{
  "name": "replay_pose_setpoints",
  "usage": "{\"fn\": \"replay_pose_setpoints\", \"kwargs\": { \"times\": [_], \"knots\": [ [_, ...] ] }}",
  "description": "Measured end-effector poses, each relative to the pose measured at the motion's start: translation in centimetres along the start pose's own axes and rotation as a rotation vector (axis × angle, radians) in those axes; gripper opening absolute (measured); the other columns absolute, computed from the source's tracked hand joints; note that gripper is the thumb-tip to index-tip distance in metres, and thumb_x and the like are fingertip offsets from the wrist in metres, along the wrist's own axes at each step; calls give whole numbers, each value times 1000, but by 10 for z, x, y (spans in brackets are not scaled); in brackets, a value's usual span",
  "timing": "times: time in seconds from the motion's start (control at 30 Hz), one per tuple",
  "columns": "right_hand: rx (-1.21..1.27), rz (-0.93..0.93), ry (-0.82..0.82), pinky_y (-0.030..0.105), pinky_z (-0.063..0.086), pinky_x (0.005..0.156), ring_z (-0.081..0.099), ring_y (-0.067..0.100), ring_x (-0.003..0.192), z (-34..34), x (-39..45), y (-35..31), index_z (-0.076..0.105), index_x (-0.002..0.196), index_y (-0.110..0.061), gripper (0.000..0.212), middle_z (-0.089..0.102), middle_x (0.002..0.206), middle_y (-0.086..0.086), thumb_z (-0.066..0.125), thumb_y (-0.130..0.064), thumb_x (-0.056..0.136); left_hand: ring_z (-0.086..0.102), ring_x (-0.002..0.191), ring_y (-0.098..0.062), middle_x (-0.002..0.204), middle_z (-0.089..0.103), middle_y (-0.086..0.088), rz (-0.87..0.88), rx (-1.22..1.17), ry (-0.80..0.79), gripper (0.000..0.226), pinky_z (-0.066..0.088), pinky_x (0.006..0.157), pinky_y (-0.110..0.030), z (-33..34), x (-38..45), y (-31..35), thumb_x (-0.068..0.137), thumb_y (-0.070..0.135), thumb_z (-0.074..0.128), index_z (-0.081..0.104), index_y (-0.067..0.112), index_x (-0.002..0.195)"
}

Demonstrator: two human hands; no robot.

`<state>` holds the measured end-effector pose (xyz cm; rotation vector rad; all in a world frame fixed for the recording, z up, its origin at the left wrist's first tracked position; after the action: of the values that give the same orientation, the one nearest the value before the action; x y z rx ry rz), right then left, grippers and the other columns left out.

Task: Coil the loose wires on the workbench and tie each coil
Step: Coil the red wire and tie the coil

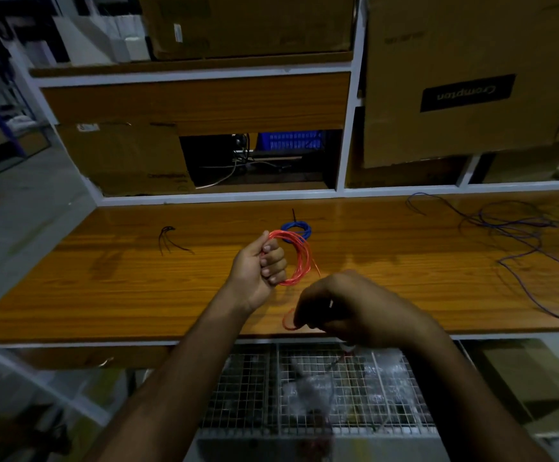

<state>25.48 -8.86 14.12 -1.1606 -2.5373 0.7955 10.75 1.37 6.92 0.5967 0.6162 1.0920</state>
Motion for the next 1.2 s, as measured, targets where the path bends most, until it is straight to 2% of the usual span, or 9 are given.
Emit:
{"fn": "replay_pose_setpoints", "kwargs": {
  "times": [0.17,0.27,0.4,0.6,0.7,0.77,0.9,1.03,1.2],
  "knots": [
    [274,-134,257,24,55,78,68,5,93,-24,24,-2,73,106,-21,19,72,95,-10,65,-9,93,46,47,-11,61,48,-2,-38,142,-40,38,40,42,-20,12,-7,-7,104,37,38,57,13,82],
    [261,-65,513,14,51,71,67,-1,88,-29,39,11,71,100,-23,14,70,89,-13,64,-13,95,53,49,-12,59,53,-1,6,191,-51,40,46,47,-24,19,-10,-10,106,28,36,67,12,86],
    [84,118,802,10,51,69,63,-6,82,-33,44,32,70,101,-22,9,67,87,-15,63,-20,95,39,40,-9,49,41,4,-57,103,-97,38,39,43,-24,24,-10,-9,102,37,37,46,18,70],
    [-206,96,966,27,53,54,61,6,63,-39,46,43,67,95,-19,15,66,74,-5,61,-33,97,28,34,-3,46,33,8,-197,-9,-229,38,20,35,-17,25,-10,-11,99,40,40,47,14,72],
    [-286,232,936,22,35,44,51,6,52,-40,48,57,57,76,-23,33,54,59,-8,55,-49,97,20,37,-4,46,30,8,-183,-9,-239,42,14,38,-18,28,-11,-5,99,42,38,46,16,68],
    [-153,348,824,26,34,45,49,10,49,-37,51,71,53,65,-21,49,52,56,-5,51,-61,93,13,42,-6,47,30,8,-161,-2,-238,41,12,41,-19,27,-10,3,99,42,38,45,18,67],
    [650,337,347,29,41,55,42,18,54,-24,41,115,50,65,-18,50,45,61,3,51,-61,91,23,38,-4,46,31,9,-117,-65,-223,40,15,40,-19,19,-9,16,98,39,40,45,19,65],
    [1179,361,-41,32,48,65,40,14,54,14,12,164,61,82,-13,31,38,66,2,77,-40,80,16,41,-6,47,32,8,-52,-147,-255,42,18,42,-20,18,-9,25,100,39,37,49,19,66],
    [1328,408,104,29,53,65,54,17,66,58,4,177,63,109,5,20,55,79,11,57,6,89,27,38,-5,49,30,9,22,-121,-203,40,27,42,-20,20,-8,33,98,42,38,49,19,67]
  ]
}}
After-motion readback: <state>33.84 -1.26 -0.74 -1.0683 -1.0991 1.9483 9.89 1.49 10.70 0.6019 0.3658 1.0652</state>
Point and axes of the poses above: each hand's wrist, its own x-axis towards the middle knuckle, its own z-axis out of the palm, y = z × x, the point moved 4 cm from there along x, towards the middle knuckle
